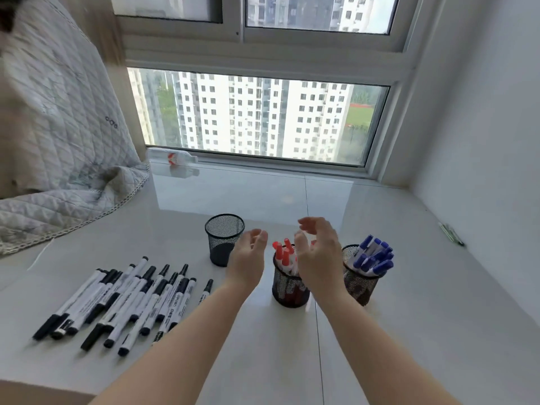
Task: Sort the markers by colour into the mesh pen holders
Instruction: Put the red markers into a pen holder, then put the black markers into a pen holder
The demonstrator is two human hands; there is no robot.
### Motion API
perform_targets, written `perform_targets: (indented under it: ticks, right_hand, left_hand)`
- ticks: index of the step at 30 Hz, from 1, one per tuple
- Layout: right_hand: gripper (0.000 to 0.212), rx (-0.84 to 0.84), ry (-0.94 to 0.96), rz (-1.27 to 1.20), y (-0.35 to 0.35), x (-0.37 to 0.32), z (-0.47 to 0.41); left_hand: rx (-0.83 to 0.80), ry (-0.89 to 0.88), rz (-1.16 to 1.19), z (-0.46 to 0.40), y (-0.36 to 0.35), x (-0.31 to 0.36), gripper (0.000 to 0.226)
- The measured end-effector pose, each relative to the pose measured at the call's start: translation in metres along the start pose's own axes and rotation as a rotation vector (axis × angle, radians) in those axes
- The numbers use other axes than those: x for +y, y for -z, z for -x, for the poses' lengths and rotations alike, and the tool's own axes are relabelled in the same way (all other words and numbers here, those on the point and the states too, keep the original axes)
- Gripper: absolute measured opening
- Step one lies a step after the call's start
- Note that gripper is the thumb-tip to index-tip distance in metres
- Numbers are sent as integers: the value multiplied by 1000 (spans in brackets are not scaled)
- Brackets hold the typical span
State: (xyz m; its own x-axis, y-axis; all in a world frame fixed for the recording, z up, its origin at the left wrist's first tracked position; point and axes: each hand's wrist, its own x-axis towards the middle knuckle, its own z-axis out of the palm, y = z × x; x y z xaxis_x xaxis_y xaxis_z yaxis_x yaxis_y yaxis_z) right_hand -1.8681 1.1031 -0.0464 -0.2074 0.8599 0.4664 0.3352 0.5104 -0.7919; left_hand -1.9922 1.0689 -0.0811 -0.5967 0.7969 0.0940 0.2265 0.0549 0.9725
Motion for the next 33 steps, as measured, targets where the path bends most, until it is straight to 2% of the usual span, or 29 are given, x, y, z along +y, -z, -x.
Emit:
perform_targets:
  ticks: [3, 5, 12, 18, 21, 24, 27, 33]
  right_hand:
    - [17, -42, 83, -60, -24, -20, 23]
    - [15, -104, 97, -64, -44, -26, 31]
    - [19, -442, -204, 87, -114, -17, 54]
    - [32, -552, -347, 275, -161, -8, 78]
    - [50, -560, -374, 414, -179, -7, 83]
    - [66, -539, -378, 554, -193, -11, 85]
    - [67, -532, -370, 619, -202, -13, 86]
    - [65, -536, -365, 642, -204, -14, 87]
  left_hand:
    - [72, -47, -151, 8, 31, -17, 12]
    - [90, -28, -238, 8, 57, -30, 14]
    - [115, 72, -645, 3, 145, -68, 26]
    - [88, 83, -980, 11, 183, -92, 42]
    - [75, 88, -1044, 14, 186, -99, 56]
    - [41, 95, -1106, 13, 183, -104, 54]
    - [40, 77, -1111, 11, 179, -107, 50]
    - [29, 82, -1102, 7, 171, -110, 56]
